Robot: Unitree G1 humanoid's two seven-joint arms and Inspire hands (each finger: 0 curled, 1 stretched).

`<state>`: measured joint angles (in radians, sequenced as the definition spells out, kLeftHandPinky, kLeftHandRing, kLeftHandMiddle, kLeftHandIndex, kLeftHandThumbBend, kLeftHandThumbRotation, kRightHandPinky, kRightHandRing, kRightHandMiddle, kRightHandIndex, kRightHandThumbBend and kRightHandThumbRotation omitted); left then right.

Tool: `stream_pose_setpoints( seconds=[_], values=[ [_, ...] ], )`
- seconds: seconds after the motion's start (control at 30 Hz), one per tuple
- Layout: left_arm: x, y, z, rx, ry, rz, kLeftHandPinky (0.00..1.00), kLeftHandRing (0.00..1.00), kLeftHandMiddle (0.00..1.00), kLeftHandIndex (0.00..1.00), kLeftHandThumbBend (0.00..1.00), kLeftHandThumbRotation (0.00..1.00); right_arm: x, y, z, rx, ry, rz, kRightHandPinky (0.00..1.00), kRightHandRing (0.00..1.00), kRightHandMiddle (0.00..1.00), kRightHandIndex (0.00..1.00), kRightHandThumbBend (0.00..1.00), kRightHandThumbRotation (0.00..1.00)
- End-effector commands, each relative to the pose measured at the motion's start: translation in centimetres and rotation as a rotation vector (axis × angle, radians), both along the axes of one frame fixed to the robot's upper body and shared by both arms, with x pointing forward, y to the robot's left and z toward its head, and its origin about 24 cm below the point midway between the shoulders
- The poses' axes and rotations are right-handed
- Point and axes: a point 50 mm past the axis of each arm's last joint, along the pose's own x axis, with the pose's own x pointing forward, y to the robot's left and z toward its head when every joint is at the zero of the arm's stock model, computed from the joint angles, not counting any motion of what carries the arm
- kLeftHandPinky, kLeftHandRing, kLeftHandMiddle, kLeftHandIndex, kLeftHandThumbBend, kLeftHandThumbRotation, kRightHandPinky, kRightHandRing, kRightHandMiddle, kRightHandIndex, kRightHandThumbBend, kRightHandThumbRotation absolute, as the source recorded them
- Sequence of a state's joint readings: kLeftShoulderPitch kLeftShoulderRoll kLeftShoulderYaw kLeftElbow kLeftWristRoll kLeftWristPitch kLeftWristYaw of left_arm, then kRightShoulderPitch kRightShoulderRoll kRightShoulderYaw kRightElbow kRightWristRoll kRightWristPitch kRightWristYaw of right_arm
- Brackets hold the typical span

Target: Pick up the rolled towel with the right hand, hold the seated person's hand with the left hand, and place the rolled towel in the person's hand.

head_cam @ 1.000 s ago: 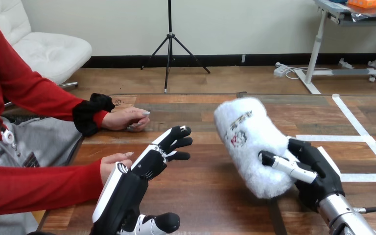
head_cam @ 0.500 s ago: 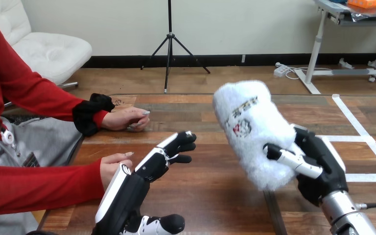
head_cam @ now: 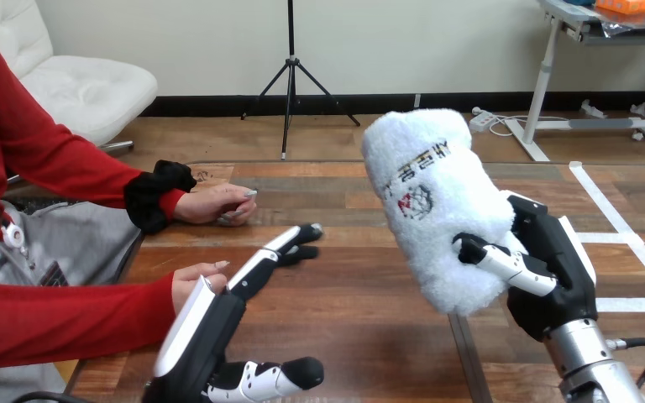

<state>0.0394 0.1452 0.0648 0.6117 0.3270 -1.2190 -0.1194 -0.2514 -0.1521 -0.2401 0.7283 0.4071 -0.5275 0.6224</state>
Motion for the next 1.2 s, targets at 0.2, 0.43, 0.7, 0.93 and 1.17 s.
stream_pose_setpoints(
  seconds=[0.2, 0.43, 0.7, 0.93, 1.17],
  values=[
    [0.5, 1.1, 2.0, 0.133, -0.073, 0.097, 0.94, 0.96, 0.98, 0.96, 1.00, 0.73, 0.8, 1.4, 1.8, 0.019, -0.118, 0.045, 0.00, 0.02, 0.04, 0.02, 0.38, 0.00],
    [0.5, 1.4, 2.5, 0.247, -0.084, 0.149, 0.99, 0.99, 1.00, 0.99, 1.00, 0.68, 0.7, 2.2, 1.8, 0.064, -0.112, 0.079, 0.00, 0.01, 0.04, 0.03, 0.35, 0.00],
    [0.4, 1.7, 2.8, 0.326, -0.092, 0.207, 1.00, 1.00, 1.00, 1.00, 1.00, 0.63, 0.6, 2.8, 2.2, 0.045, -0.137, 0.094, 0.00, 0.01, 0.04, 0.03, 0.37, 0.00],
    [0.5, 2.2, 3.2, 0.380, -0.104, 0.245, 1.00, 1.00, 1.00, 1.00, 1.00, 0.61, 0.3, 3.4, 3.0, 0.008, -0.179, 0.100, 0.00, 0.02, 0.05, 0.04, 0.38, 0.00],
    [0.5, 2.7, 3.5, 0.419, -0.117, 0.275, 1.00, 1.00, 1.00, 1.00, 1.00, 0.60, 0.0, 3.9, 3.6, -0.055, -0.226, 0.092, 0.00, 0.03, 0.06, 0.04, 0.39, 0.00]
  ],
)
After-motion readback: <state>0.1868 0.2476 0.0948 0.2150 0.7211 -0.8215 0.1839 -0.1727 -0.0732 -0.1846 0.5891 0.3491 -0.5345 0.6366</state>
